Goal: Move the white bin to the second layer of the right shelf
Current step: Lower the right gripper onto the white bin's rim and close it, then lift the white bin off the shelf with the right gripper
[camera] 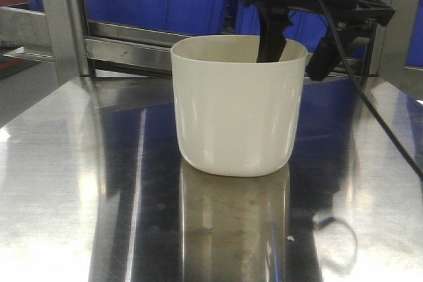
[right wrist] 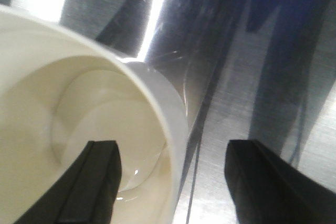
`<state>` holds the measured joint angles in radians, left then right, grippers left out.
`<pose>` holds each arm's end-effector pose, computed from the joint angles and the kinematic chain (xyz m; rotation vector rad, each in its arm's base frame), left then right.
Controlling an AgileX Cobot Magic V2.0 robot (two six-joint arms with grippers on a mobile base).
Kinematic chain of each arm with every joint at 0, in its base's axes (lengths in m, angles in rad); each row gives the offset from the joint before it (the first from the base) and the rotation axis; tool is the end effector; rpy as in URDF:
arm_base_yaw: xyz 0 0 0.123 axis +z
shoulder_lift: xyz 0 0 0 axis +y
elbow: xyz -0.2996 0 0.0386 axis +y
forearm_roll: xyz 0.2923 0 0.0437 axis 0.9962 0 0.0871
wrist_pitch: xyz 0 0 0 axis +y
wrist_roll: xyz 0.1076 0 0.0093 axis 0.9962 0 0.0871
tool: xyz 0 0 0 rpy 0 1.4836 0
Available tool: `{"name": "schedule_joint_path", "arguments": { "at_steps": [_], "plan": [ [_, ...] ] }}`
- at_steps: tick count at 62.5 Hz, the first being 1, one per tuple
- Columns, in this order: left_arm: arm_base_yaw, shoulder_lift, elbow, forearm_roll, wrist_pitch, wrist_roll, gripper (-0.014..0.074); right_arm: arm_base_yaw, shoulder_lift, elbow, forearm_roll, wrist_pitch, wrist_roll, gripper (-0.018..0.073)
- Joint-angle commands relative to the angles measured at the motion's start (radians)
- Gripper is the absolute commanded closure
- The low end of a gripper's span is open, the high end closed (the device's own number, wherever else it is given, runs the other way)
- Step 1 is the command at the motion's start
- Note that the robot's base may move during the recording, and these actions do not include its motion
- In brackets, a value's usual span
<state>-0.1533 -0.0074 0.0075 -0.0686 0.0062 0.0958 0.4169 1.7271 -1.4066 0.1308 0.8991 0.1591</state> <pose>0.0989 -0.0153 0.2117 0.1347 1.4846 -0.1022 0.3813 0.1809 0.2652 -0.2720 2.7230 0.3314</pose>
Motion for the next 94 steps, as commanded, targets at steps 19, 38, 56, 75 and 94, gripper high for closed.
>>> {"name": "schedule_joint_path", "arguments": {
  "at_steps": [19, 38, 56, 75, 94],
  "plan": [
    [-0.003, -0.013, 0.033, -0.005, -0.087, -0.007, 0.0512, 0.0, 0.017, -0.037, 0.005, -0.02, 0.0, 0.002],
    [-0.003, -0.013, 0.033, -0.005, -0.087, -0.007, 0.0512, 0.0, 0.022, -0.037, 0.004, -0.035, 0.001, 0.0251],
    [-0.003, -0.013, 0.033, -0.005, -0.087, -0.007, 0.0512, 0.0, -0.015, -0.037, 0.004, -0.118, 0.001, 0.0503],
    [-0.003, -0.013, 0.033, -0.005, -0.087, -0.007, 0.0512, 0.0, -0.203, -0.037, -0.003, -0.269, 0.001, 0.0503],
    [-0.003, -0.013, 0.033, -0.005, -0.087, -0.007, 0.0512, -0.003, -0.415, 0.074, -0.059, -0.391, 0.001, 0.0503]
  ]
}}
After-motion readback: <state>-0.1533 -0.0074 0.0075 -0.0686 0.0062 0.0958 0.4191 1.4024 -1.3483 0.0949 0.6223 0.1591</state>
